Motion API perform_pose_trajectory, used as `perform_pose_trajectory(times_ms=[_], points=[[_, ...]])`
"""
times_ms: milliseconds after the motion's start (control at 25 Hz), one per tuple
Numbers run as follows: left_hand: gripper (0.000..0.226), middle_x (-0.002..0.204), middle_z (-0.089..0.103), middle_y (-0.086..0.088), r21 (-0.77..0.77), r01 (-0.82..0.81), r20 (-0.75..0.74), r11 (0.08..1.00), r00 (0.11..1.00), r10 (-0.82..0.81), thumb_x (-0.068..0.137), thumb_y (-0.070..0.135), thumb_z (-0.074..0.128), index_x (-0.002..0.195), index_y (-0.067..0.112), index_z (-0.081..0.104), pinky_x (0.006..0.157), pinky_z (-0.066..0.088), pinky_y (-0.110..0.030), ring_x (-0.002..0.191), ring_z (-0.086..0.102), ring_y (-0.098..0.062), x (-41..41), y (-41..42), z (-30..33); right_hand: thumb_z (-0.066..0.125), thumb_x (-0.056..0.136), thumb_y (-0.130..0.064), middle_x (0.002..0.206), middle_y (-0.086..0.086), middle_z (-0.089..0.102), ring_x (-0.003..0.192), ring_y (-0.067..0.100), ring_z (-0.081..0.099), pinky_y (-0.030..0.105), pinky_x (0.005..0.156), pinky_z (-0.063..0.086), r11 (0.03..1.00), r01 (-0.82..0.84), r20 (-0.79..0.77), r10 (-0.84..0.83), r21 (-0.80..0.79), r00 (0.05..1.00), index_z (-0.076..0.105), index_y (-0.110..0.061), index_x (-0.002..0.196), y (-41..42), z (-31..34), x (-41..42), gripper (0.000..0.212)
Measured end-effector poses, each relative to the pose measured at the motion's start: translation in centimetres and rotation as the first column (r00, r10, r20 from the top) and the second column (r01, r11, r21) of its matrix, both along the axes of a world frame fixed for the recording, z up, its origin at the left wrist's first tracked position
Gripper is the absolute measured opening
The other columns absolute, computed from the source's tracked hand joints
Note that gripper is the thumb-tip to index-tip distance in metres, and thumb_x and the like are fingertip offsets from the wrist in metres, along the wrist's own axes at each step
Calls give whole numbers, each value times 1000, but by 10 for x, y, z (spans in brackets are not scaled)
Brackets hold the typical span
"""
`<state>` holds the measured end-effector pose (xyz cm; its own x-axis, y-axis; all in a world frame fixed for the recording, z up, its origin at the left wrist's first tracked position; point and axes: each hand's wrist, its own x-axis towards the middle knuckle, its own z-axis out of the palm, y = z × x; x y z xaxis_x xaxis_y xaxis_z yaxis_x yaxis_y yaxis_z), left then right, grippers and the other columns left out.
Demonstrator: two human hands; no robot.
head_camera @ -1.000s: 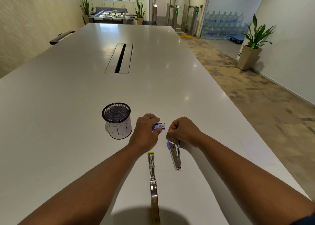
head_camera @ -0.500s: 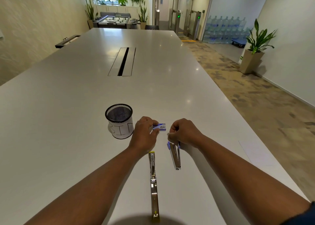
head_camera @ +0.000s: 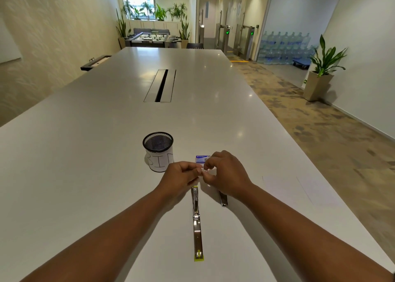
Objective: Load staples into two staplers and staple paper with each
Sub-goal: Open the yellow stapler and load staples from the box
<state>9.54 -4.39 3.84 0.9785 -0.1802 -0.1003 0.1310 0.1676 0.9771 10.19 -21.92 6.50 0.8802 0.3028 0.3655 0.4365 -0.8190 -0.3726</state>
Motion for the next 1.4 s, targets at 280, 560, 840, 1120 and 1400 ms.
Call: perform_pose_trajectory(times_ms=[280, 560, 840, 1120, 1400], points=[[10, 87, 73, -22, 147, -62, 31, 987, 998, 58, 90, -2, 67, 98, -5, 73, 65, 55, -18, 76, 65, -19, -32, 10, 16, 64, 86, -24, 88, -1, 65, 78, 16, 58, 31, 70, 44, 976, 44, -76, -28, 213, 997, 71, -15, 88, 11, -8, -59, 11], [10, 82, 76, -5, 430, -93, 130, 898, 991, 41, 91, 10, 67, 91, 12, 77, 64, 53, -18, 68, 63, -11, -27, 24, 14, 65, 87, -47, 79, -6, 53, 70, 13, 48, 30, 63, 45, 954, 176, -238, -117, 245, 964, 52, -24, 87, 35, -45, -107, 27], [11, 88, 77, 8, 663, 12, 171, 749, 971, -167, 92, 16, 68, 90, 21, 78, 74, 54, -18, 82, 71, -4, -26, 29, 6, 71, 86, -45, 72, -6, 58, 67, 15, 52, 37, 66, 53, 935, 175, -231, -105, 308, 967, 59, -23, 87, 34, -54, -100, 25], [12, 89, 75, 14, 785, 25, 206, 619, 932, -299, 91, 17, 69, 95, 19, 80, 72, 48, -11, 80, 68, 4, -23, 27, 10, 73, 86, -43, 74, -8, 60, 67, 15, 54, 37, 67, 55, 922, 176, -225, -100, 346, 969, 62, -24, 90, 33, -58, -99, 22], [11, 88, 75, 14, 812, 17, 229, 584, 910, -344, 90, 17, 71, 94, 19, 81, 76, 51, -16, 81, 68, 3, -21, 22, 11, 72, 86, -40, 71, -7, 59, 65, 14, 53, 38, 65, 53, 919, 163, -205, -92, 360, 974, 62, -24, 88, 33, -57, -99, 20]])
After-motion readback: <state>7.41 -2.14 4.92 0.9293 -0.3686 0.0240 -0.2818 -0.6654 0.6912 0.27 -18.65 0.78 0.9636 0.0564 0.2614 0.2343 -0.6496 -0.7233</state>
